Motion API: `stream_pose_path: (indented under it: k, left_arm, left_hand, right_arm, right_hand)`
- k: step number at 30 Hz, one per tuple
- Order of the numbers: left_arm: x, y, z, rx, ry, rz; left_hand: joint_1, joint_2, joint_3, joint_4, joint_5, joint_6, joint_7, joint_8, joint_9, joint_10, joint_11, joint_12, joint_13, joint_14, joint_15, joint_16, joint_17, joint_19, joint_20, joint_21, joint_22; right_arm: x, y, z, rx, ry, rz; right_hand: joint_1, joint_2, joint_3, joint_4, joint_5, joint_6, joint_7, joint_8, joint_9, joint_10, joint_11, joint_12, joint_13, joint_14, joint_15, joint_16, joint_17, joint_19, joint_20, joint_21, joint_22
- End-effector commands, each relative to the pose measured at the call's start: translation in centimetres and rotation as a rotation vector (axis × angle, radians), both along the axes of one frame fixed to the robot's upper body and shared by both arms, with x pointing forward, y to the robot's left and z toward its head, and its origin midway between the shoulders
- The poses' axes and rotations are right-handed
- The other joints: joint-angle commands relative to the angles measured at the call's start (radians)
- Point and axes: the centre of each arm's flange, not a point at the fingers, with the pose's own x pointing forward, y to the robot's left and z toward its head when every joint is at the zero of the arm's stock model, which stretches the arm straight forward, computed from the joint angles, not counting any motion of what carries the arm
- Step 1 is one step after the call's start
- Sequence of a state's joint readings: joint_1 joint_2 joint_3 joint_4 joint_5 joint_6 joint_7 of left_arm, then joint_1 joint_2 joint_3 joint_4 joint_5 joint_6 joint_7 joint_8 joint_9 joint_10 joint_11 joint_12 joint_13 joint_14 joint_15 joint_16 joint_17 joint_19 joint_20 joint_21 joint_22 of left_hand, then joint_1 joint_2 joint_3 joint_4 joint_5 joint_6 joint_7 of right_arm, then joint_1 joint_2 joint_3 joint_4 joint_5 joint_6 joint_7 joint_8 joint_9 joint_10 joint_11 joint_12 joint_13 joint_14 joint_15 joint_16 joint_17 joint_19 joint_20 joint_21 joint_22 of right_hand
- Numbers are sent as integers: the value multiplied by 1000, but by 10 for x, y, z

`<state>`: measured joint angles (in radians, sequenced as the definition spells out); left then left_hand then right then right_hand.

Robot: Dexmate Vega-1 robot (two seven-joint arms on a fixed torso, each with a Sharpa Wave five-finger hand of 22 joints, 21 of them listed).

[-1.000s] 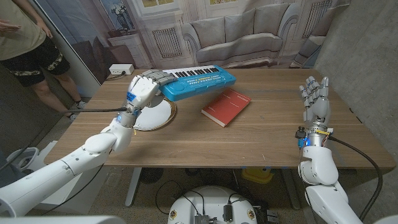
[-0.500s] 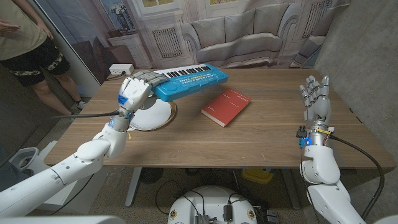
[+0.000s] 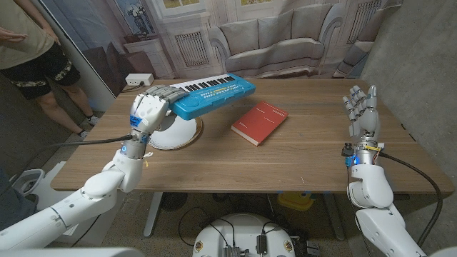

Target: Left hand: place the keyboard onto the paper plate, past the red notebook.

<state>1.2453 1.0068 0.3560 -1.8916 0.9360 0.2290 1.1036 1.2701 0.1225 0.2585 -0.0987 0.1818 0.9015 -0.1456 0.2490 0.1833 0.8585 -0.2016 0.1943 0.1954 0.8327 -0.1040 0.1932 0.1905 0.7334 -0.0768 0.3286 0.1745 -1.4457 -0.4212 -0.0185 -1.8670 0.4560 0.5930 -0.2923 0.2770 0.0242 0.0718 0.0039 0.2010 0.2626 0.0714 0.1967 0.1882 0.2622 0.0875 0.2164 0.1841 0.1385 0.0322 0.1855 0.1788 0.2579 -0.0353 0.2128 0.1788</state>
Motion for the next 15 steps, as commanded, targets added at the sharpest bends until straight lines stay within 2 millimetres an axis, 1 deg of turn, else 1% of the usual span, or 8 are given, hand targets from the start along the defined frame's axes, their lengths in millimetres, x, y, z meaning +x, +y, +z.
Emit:
stream_pose_path:
  k: [1,10,12,15]
  left_arm:
    - [-15,2,-8,-50,10,53]
    - [-24,8,-14,-86,16,83]
    - [-27,8,-16,-90,10,91]
    - [-33,10,-19,-107,8,102]
  left_hand:
    - [0,6,24,20,2,15,18,-5,6,-2,-2,-4,2,6,-117,-1,0,0,-69,-2,5]
    - [-2,4,25,20,2,11,14,-8,7,-5,-2,-5,2,2,-116,-2,0,-4,-68,-5,6]
    - [-2,4,26,20,2,11,15,-9,7,-5,-2,-5,3,1,-116,-2,0,-4,-68,-6,6]
    - [-3,4,26,21,2,9,16,-10,7,-5,-2,-5,3,-1,-115,-3,0,-6,-67,-7,6]
  right_arm:
    - [6,-8,2,-13,7,6]
    - [8,-12,5,-12,11,6]
    - [9,-12,5,-13,13,7]
    - [10,-12,6,-13,16,8]
  right_hand:
    - [2,4,-4,-1,1,9,2,2,5,4,-3,-2,3,10,2,0,4,8,-10,-3,5]
    - [1,5,-5,-1,1,9,1,2,5,4,-4,-2,3,11,2,0,4,8,-10,-3,5]
    - [2,5,-5,-1,1,9,1,2,5,5,-1,-1,3,10,2,0,4,9,-10,-3,5]
    - [2,5,-5,-2,1,9,1,2,5,4,-3,-2,3,10,1,0,4,9,-11,-3,5]
